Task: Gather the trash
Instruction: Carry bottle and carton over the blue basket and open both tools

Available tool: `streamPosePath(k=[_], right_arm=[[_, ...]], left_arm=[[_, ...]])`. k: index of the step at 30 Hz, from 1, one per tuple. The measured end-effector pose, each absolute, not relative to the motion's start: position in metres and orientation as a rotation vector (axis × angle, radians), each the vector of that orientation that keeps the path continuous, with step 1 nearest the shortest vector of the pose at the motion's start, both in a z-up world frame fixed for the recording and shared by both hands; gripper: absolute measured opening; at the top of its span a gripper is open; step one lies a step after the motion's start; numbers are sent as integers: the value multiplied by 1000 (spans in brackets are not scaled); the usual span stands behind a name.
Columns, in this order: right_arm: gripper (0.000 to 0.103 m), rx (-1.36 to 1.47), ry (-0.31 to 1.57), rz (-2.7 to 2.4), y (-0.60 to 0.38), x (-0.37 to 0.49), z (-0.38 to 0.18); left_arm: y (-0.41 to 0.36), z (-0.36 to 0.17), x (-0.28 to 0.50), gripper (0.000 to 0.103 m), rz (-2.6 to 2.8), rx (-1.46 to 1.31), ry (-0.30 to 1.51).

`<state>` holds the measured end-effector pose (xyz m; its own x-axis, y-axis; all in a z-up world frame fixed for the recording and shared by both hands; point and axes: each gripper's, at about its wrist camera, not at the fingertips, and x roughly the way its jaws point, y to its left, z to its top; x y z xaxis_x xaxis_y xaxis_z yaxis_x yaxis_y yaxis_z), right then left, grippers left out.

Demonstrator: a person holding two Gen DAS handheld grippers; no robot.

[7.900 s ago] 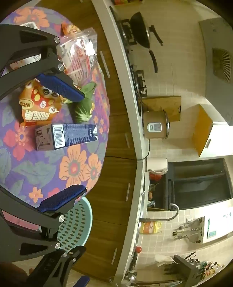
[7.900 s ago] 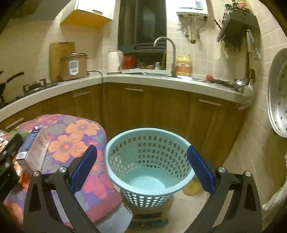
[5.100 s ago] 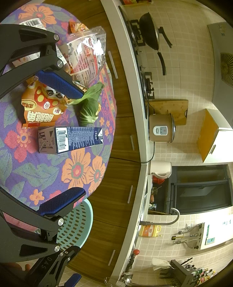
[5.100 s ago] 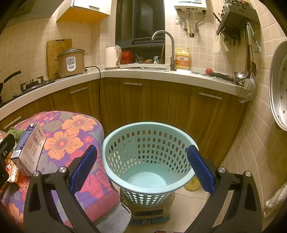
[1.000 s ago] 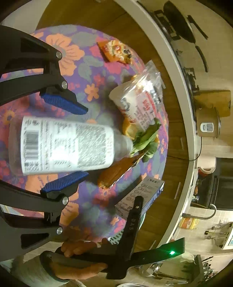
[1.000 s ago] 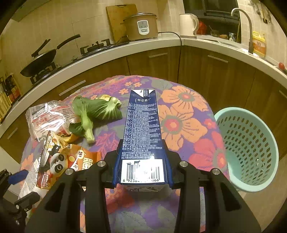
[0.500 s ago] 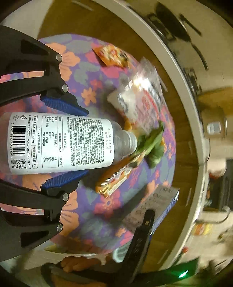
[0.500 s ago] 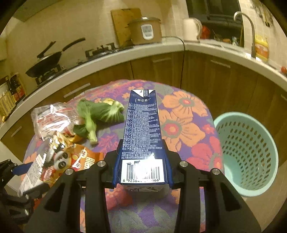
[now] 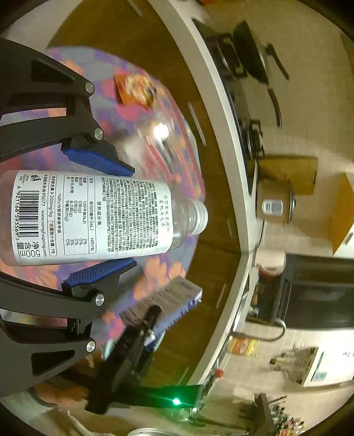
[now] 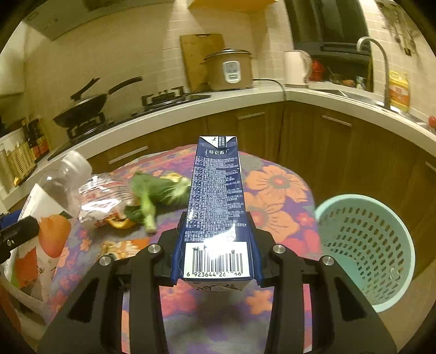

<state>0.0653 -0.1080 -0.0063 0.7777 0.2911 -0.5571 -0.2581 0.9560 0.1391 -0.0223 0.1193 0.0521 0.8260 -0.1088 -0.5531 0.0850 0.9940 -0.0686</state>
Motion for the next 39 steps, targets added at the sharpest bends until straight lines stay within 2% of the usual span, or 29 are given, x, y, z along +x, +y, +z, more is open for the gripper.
streamPosePath(k=[11, 20, 27, 39], right_arm=[[36, 204, 659, 46, -253, 93, -41], [36, 261, 804, -44, -311, 125, -91], [36, 318, 897, -68, -336, 146, -126], [36, 335, 954, -50, -336, 165, -138]], left_arm=[[-21, 37, 76, 59, -275, -24, 663], [-126, -4, 148, 59, -373, -29, 781], [-164, -42, 182, 59, -374, -46, 832], [-173, -74, 199, 59, -331, -56, 949]])
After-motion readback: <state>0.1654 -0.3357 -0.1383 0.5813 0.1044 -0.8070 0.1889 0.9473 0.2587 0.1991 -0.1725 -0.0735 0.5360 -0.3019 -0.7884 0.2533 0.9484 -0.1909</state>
